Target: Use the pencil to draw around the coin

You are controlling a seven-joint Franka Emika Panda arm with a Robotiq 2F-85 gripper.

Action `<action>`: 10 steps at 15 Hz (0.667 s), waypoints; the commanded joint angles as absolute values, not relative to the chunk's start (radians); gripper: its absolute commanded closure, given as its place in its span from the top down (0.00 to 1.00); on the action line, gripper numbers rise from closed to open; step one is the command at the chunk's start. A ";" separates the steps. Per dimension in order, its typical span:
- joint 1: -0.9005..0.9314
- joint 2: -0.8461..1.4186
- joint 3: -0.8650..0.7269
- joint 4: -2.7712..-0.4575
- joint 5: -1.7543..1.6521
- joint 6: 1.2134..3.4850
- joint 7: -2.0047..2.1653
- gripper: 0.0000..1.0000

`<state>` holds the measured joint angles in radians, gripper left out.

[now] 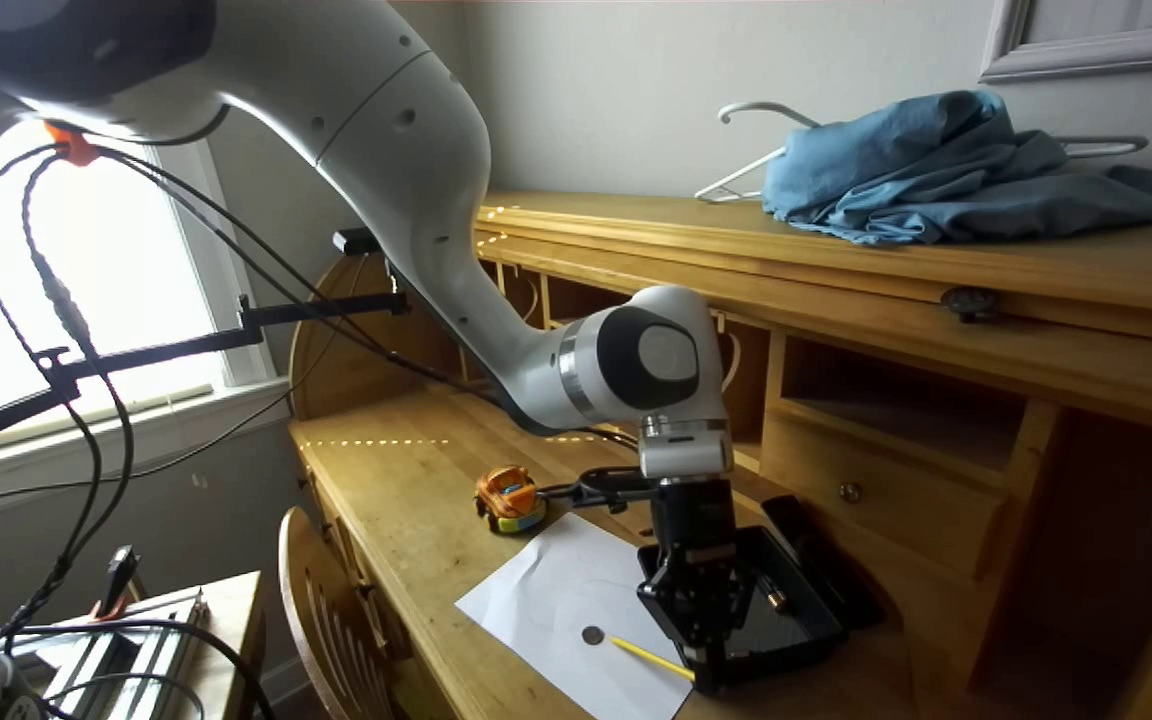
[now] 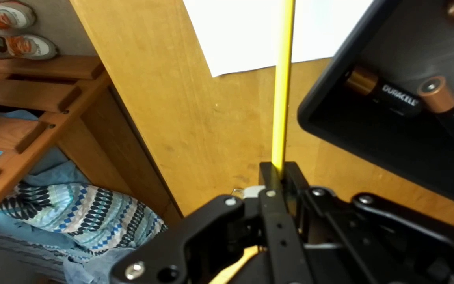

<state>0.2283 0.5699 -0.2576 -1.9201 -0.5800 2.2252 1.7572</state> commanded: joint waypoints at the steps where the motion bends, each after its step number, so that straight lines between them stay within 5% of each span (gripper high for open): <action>1: 0.229 0.566 -0.254 -1.916 -0.629 2.197 1.816 0.02; 10: 0.221 0.560 -0.243 -1.924 -0.674 2.161 1.842 0.02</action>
<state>0.2282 0.5687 -0.2568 -1.9201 -0.6257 2.1882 1.8034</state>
